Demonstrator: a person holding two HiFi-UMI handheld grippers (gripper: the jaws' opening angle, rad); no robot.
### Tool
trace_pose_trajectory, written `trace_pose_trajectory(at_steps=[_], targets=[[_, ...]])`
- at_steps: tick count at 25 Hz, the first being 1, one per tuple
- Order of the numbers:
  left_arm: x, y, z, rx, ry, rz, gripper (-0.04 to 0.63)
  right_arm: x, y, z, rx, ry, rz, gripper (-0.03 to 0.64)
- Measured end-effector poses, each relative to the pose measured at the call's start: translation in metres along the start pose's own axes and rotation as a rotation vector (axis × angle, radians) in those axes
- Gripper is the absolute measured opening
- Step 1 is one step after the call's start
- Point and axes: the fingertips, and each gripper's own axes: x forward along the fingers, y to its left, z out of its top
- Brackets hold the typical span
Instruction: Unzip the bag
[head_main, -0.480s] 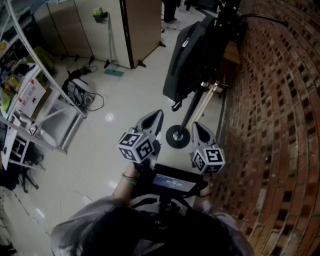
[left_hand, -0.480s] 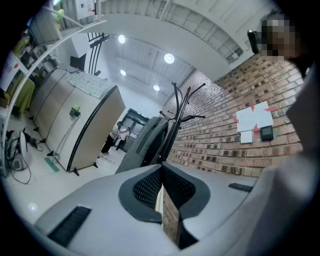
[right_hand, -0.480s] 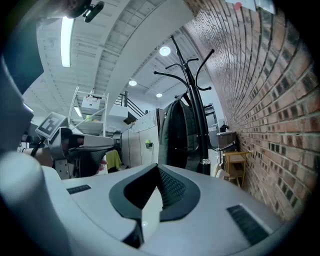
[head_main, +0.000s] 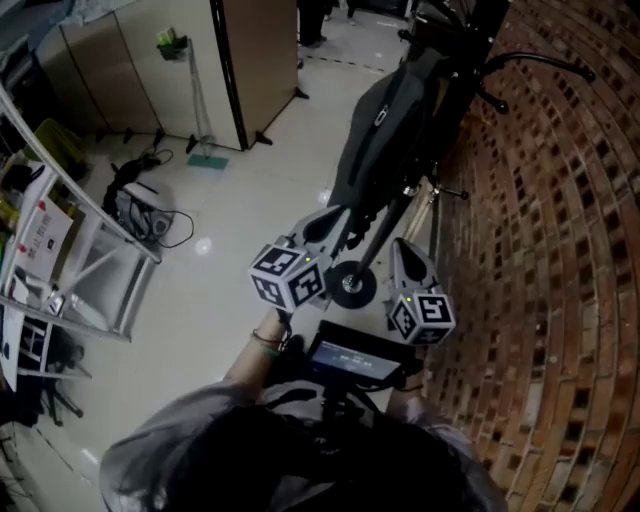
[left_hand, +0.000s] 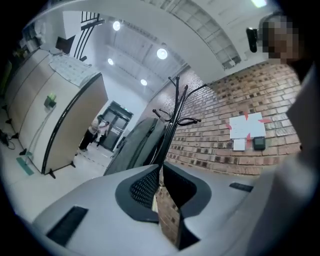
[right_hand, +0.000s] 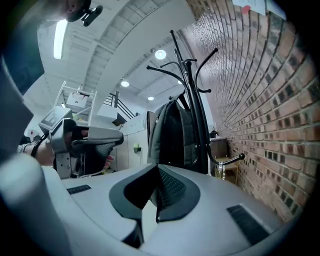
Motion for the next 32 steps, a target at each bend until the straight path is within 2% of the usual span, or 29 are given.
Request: trace_pose_trajectory(at_steps=[6,11,15,19,21,24,29,32], targets=[[0.048,0.009,0.037,0.035,-0.028,-0.119,0.025,0.018,-0.012,0.005,-0.011,0.004,-0.134,-0.002],[0.078,0.0,0.041,0.042,0.064,-0.231,0.064,0.015,-0.012,0.007,-0.013,0.0,-0.224,-0.002],[0.093,0.0,0.051,0.02,0.068,-0.248,0.109,0.009,-0.017,0.004,-0.008,-0.002,-0.291,-0.002],[0.104,0.003,0.063,-0.038,0.061,-0.265,0.153,0.009,-0.022,-0.001,-0.01,0.01,-0.326,-0.002],[0.108,0.002,0.066,-0.049,0.067,-0.252,0.153,0.008,-0.024,0.0,-0.011,0.01,-0.334,-0.002],[0.113,0.006,0.069,-0.041,0.096,-0.192,0.153,0.01,-0.026,0.002,-0.016,0.012,-0.331,-0.002],[0.12,0.012,0.071,-0.136,0.086,-0.131,0.153,0.014,-0.032,0.003,-0.023,0.021,-0.311,-0.002],[0.125,0.01,0.071,-0.084,0.074,-0.08,0.153,0.017,-0.037,0.004,-0.032,0.022,-0.283,-0.002]])
